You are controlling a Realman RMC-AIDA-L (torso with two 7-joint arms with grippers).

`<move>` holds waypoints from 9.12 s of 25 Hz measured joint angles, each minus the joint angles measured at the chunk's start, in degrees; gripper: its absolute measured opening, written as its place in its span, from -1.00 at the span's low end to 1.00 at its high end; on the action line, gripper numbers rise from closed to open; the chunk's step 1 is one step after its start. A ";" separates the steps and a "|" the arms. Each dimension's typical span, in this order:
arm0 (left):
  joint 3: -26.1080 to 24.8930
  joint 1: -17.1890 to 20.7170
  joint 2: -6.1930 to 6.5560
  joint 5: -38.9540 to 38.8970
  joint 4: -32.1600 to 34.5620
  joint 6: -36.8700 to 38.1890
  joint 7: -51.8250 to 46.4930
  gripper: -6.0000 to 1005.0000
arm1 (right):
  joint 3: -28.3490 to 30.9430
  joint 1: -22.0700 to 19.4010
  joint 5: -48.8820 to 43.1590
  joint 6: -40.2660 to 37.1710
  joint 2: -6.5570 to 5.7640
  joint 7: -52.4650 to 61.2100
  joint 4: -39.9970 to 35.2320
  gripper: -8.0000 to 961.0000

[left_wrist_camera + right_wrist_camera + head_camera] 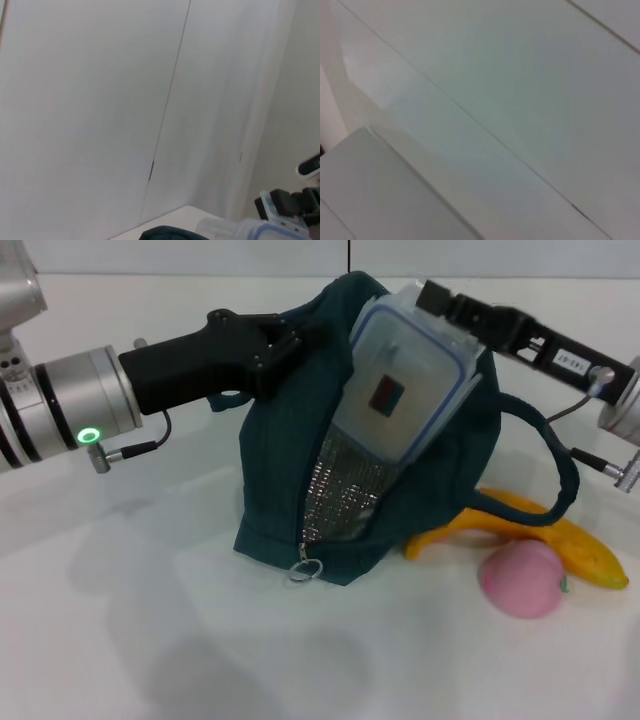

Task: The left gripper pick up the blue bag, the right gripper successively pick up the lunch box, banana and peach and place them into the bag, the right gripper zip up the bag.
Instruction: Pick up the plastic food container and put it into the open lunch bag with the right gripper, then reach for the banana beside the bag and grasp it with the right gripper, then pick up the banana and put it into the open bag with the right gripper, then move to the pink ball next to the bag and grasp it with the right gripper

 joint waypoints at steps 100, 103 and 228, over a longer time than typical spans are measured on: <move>-1.34 -0.35 0.34 -1.64 -3.00 1.89 2.19 -0.90 | -22.49 -13.64 -48.17 3.55 -0.58 32.30 -65.88 -0.09; -1.35 0.01 0.32 -2.46 -2.96 3.40 2.17 -0.90 | -14.78 -15.89 -42.22 0.12 -0.60 27.88 -66.82 -0.09; -1.41 -2.59 0.10 -5.08 -7.21 2.16 5.33 -0.90 | -4.25 -27.66 -12.30 -0.31 -1.43 -45.02 -13.79 0.78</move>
